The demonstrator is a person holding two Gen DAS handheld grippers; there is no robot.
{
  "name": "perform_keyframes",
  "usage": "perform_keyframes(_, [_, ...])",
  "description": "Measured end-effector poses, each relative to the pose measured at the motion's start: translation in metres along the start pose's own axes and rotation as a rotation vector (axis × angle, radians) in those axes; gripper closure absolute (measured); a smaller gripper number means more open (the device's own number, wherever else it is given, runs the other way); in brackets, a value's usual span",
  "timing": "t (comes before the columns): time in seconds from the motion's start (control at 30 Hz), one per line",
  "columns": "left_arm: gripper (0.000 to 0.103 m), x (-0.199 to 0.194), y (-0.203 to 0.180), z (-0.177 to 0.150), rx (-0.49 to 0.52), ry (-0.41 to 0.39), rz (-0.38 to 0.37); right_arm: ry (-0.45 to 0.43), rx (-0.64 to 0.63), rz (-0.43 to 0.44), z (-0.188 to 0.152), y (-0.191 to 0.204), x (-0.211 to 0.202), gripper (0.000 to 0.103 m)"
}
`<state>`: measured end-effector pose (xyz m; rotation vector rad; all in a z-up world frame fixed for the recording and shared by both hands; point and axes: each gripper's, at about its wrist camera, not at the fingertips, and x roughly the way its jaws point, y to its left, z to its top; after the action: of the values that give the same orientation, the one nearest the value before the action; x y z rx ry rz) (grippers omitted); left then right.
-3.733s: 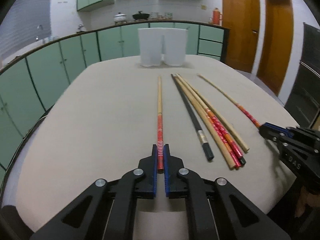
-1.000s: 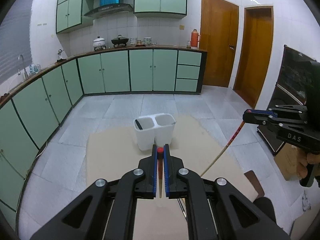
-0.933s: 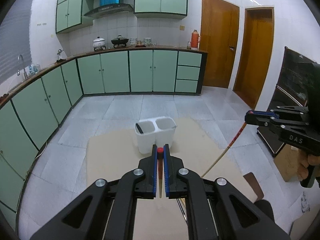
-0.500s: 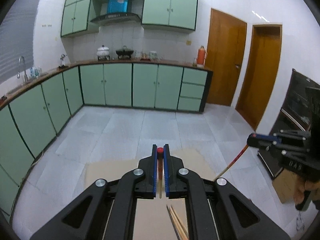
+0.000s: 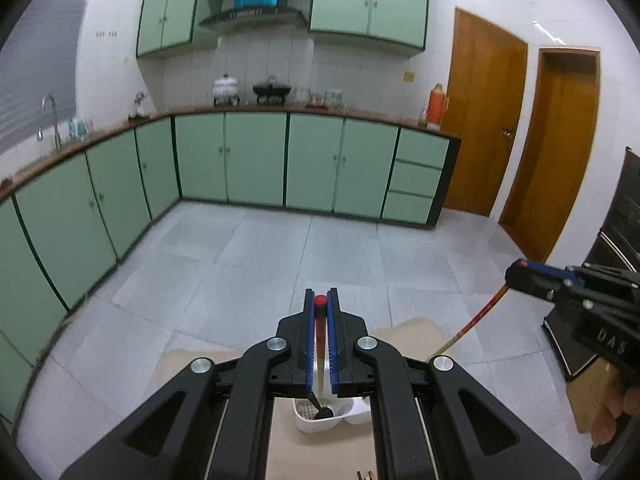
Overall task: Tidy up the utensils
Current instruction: 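Open both tools to drop the chopsticks into the holder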
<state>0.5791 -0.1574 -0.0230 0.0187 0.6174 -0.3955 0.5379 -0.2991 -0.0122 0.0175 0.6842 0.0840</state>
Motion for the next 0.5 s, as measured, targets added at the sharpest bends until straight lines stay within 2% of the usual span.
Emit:
perform_keyframes(0.23, [0.097,0.049,0.016,-0.037,-0.039,0.081,-0.013,0.072,0.073,0.004,-0.024,-0.023,0.052,0.097])
perform_keyframes(0.3, [0.096,0.054,0.022,-0.044,-0.052,0.099,-0.012,0.09,0.089,0.02,-0.031,-0.027,0.059,0.093])
perform_keyframes(0.33, [0.092,0.054,0.024,-0.046,-0.055,0.104,-0.011,0.09,0.095,0.021,-0.032,-0.027,0.059,0.087])
perform_keyframes(0.4, [0.077,0.048,0.029,-0.049,-0.058,0.097,-0.009,0.073,0.107,0.021,-0.034,-0.03,0.054,0.075])
perform_keyframes(0.5, [0.072,0.022,0.035,-0.051,-0.043,0.054,-0.008,0.023,0.119,0.032,-0.042,-0.036,0.028,0.074])
